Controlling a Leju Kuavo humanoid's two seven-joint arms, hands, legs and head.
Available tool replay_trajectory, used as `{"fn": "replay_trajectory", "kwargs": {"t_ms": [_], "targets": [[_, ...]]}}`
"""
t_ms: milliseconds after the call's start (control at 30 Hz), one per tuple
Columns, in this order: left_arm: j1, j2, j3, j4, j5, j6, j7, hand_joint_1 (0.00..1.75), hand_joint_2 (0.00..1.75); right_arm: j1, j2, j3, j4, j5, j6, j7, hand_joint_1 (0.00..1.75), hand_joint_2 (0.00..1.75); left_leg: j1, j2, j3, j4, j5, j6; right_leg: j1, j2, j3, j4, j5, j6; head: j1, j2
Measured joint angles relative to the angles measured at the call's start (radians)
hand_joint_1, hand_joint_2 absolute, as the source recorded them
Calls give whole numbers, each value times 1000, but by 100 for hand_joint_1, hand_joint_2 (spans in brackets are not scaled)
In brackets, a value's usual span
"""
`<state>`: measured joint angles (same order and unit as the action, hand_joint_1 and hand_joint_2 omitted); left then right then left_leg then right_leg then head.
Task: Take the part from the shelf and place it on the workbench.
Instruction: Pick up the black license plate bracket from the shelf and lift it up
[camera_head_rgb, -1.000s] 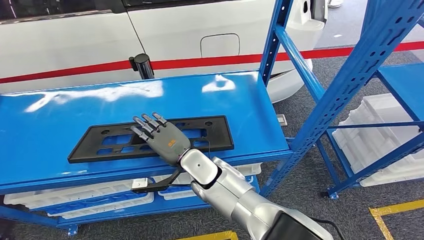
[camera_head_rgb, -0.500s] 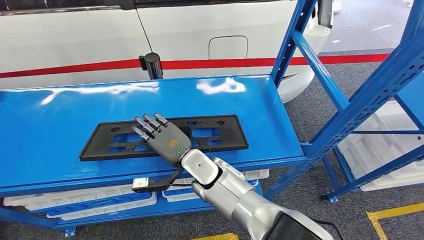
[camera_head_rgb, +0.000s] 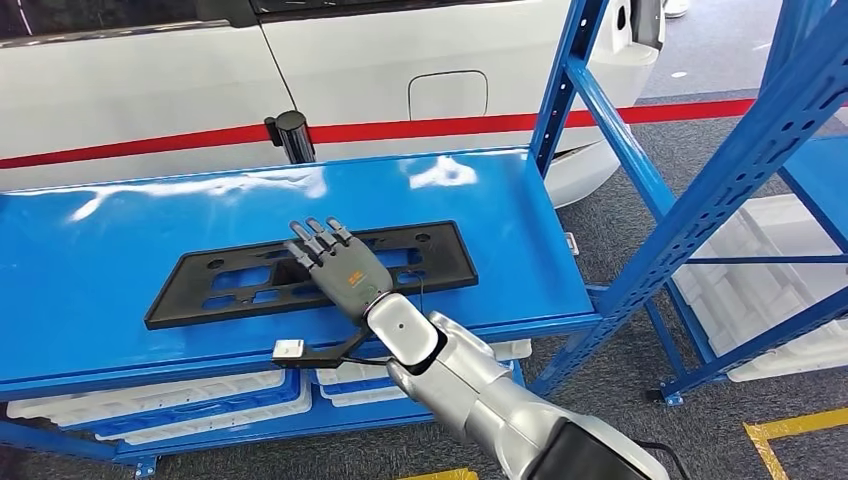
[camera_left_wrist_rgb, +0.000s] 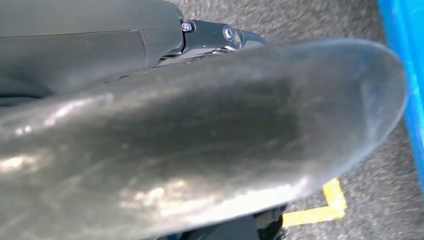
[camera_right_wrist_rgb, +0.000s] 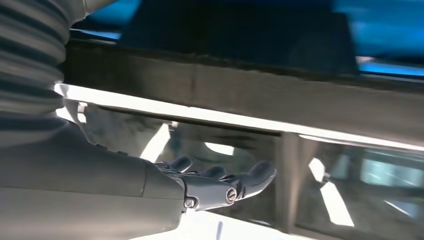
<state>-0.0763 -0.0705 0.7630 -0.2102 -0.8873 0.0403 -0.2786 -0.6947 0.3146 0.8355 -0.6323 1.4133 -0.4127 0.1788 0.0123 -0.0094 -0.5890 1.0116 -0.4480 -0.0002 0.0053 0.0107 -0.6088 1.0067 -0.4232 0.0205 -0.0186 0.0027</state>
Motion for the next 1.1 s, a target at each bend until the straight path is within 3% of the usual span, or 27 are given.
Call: {"fn": "replay_trajectory", "kwargs": {"t_ms": [300, 367, 400, 467, 533, 800, 1100], "targets": [[0, -3, 27, 0, 7, 24, -34, 0, 0, -54, 0, -28, 54, 98, 168, 150, 0, 175, -1, 1, 1, -1, 1, -6, -1, 0, 1, 0, 1, -6, 1, 0], [0, -4, 32, 0, 7, 27, -35, 0, 0, -57, 2, -28, 59, 109, 179, 164, 9, 175, -2, 1, 2, -1, 1, -6, -2, 0, 2, 0, 1, -6, 1, 0], [0, -4, 33, 0, 7, 28, -36, 0, 0, -58, 3, -28, 61, 112, 184, 168, 24, 175, -2, 1, 2, -1, 1, -6, -3, 0, 2, 0, 1, -6, 1, 0], [0, -5, 36, 0, 7, 31, -39, 0, 0, -60, 5, -28, 64, 116, 196, 171, 88, 175, -3, 1, 2, -1, 1, -6, -4, 0, 3, 0, 1, -6, 1, 0], [0, -5, 38, 0, 6, 33, -42, 0, 0, -61, 6, -28, 66, 118, 212, 169, 137, 175, -4, 1, 3, -1, 1, -6, -4, 0, 3, 0, 1, -6, 1, 0], [0, -7, 51, 0, -6, 36, -49, 0, 0, -59, 9, -28, 74, 119, 242, 139, 170, 175, -4, 1, 3, -1, 1, -6, -4, 0, 3, 0, 1, -6, 1, 0], [0, -8, 53, 0, -24, 40, -46, 0, 0, -47, 9, -28, 74, 114, 202, 124, 175, 175, -4, 1, 2, -1, 1, -6, -4, 0, 2, 0, 1, -6, 1, 0]]}}
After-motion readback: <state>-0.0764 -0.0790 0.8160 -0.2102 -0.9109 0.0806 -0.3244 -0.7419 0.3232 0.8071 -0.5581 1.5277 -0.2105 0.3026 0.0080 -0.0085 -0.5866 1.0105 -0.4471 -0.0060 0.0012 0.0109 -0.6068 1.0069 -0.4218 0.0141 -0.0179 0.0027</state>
